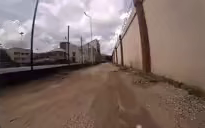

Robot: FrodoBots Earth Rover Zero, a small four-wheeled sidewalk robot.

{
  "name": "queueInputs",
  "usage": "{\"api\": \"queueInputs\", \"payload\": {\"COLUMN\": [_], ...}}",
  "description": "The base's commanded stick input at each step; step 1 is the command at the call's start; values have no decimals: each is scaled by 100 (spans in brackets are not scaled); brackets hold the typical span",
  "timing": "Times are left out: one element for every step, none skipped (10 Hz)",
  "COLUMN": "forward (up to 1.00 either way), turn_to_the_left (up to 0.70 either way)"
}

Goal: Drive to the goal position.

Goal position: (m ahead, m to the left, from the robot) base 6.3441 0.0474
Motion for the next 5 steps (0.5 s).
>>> {"api": "queueInputs", "payload": {"forward": [50, 50, 50, 50, 50], "turn_to_the_left": [0, 0, 0, 0, 0]}}
